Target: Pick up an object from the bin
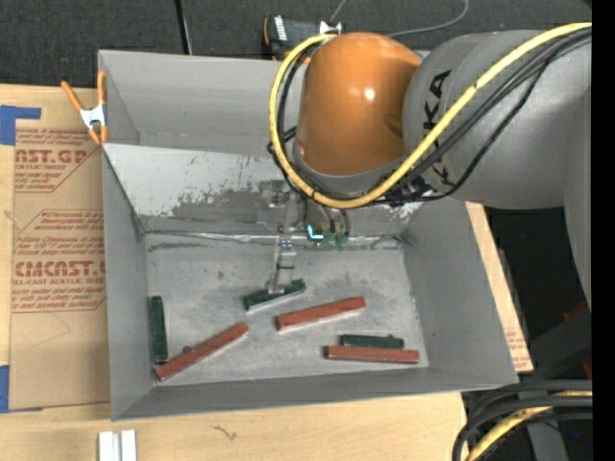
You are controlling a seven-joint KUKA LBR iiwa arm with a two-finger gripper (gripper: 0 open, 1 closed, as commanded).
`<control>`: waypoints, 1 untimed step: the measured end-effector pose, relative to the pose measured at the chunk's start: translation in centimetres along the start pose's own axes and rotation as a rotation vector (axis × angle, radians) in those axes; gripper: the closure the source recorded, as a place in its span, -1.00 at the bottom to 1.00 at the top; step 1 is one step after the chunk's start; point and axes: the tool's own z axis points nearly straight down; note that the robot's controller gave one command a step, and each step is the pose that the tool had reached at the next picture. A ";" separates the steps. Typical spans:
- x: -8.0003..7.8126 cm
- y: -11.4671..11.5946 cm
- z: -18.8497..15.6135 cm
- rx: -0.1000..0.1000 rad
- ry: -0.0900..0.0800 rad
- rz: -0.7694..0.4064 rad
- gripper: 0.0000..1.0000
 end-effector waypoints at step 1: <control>6.7 -4.3 15.1 0.002 0.003 -0.246 -1.00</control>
Offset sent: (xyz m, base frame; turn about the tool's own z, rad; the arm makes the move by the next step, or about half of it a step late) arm -0.0647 -0.0429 -0.1464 -0.2458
